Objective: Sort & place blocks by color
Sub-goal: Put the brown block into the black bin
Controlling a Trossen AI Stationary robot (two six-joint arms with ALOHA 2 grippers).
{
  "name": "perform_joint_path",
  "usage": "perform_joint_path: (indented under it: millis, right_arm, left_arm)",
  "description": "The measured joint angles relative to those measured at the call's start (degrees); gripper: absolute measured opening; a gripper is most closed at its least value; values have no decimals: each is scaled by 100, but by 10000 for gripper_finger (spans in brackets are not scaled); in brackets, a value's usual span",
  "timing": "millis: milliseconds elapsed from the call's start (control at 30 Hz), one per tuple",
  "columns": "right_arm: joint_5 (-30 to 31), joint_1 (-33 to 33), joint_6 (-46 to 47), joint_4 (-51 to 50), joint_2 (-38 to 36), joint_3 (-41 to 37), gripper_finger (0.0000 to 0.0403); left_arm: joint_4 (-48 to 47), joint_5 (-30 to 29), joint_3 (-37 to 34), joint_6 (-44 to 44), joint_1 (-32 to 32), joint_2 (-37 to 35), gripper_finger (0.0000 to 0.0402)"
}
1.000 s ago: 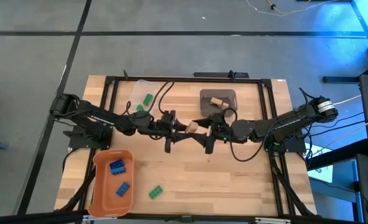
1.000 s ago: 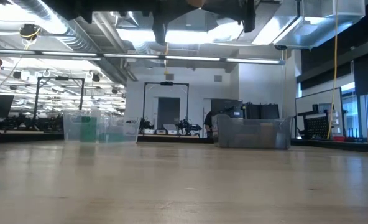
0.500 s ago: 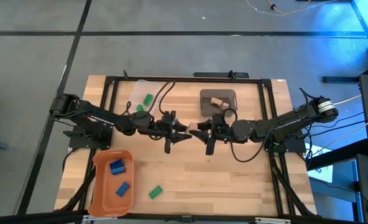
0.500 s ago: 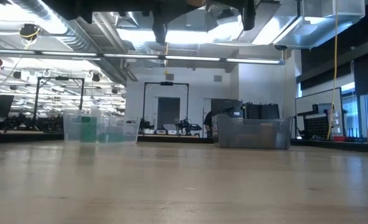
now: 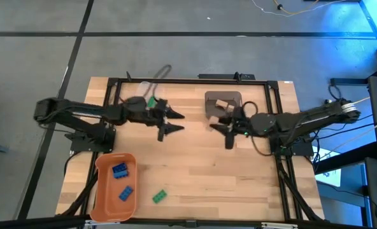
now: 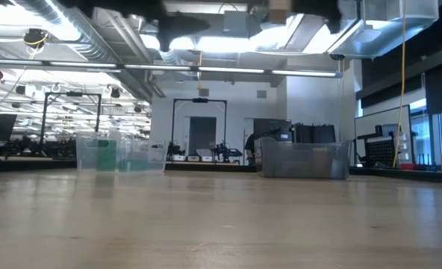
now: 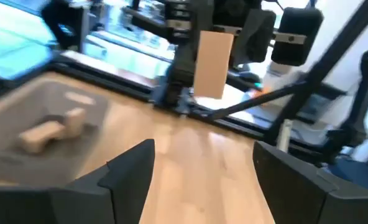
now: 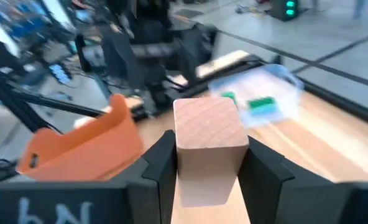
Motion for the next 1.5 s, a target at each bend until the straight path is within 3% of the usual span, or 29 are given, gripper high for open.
perform_joint_path:
  millis: [167, 400, 733, 867, 967, 1167, 1333, 1500]
  right_arm:
    - [445, -1, 11, -985, -795, 0, 130]
    - [465, -1, -135, -1168, -1353, 0, 130]
    - [509, -110, 3, -1153, -1202, 2, 130]
    - [347, -636, -12, -1152, -870, 106, 130]
    - [-154, -1253, -28, -1457, -512, 415, 130]
    - [-805, -2423, -156, -2596, 470, 1055, 130]
    - [-913, -3121, 330, -3274, 1237, 1102, 130]
    - [-912, -3481, 756, -3324, 1965, 1099, 130]
  left_arm:
    - [-711, -442, -2, 451, 223, -1117, 258]
    - [-669, -1200, -356, 726, 228, -2365, 258]
    - [-591, -1453, -763, 310, 228, -2912, 258]
    - [-543, -1484, -763, 297, 228, -2915, 259]
    - [-543, -1482, -763, 273, 228, -2905, 259]
    - [-551, -1543, -763, 273, 228, -2897, 259]
    - [-551, -1633, -763, 271, 228, -2897, 259]
    - [-552, -1703, -763, 273, 228, -2897, 259]
